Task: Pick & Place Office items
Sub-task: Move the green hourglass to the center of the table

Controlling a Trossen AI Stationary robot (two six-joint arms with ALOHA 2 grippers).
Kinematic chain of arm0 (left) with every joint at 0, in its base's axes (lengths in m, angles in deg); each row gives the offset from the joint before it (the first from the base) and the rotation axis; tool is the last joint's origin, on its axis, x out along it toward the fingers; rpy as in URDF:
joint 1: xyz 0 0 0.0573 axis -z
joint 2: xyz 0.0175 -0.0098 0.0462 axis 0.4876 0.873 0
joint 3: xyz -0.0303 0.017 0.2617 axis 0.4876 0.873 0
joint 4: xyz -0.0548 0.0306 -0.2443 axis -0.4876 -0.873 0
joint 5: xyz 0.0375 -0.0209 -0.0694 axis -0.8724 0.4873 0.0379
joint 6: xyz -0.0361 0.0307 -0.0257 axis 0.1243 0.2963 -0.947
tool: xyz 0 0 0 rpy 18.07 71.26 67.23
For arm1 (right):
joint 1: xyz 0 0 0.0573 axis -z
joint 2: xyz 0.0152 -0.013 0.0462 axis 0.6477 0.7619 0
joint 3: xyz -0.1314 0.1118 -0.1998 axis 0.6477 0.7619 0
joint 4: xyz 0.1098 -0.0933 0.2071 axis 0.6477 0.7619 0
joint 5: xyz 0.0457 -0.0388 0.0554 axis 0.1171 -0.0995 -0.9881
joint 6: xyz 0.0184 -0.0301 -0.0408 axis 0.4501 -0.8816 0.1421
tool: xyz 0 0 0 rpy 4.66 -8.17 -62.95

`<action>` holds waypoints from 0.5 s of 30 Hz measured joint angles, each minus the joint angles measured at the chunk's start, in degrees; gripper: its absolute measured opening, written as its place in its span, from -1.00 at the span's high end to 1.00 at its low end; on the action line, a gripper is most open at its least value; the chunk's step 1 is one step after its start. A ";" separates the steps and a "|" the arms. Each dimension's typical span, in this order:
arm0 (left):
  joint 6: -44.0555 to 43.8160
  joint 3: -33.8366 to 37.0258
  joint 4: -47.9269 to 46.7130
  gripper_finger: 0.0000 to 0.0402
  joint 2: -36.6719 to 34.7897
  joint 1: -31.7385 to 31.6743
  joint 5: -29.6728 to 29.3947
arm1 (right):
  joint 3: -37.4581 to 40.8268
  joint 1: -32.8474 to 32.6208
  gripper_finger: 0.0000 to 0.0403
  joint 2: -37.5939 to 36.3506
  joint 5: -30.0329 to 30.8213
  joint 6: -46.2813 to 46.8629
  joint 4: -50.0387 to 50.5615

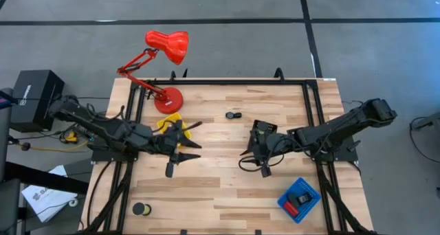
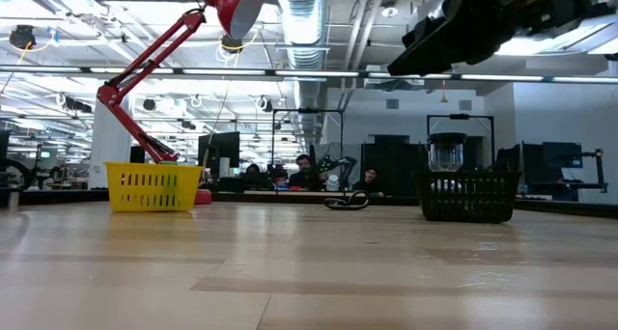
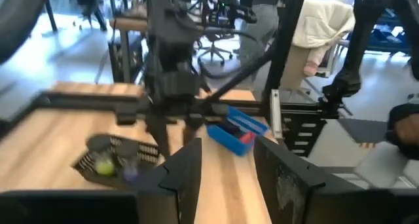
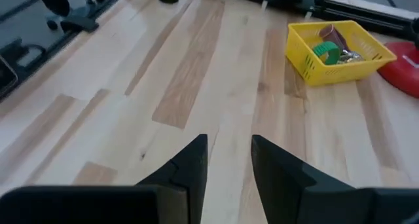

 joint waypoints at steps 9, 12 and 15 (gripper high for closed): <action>-6.26 -0.04 -1.86 0.08 3.55 5.71 -2.66 | -0.01 -0.07 0.46 0.08 -0.16 3.23 0.03; -6.46 -1.19 -3.43 0.03 4.75 6.91 -2.51 | -0.01 -0.07 0.46 0.08 -0.16 3.93 0.04; -6.44 -5.02 -10.60 0.03 5.92 7.84 -2.34 | -0.01 -0.07 0.46 0.08 -0.16 3.93 0.03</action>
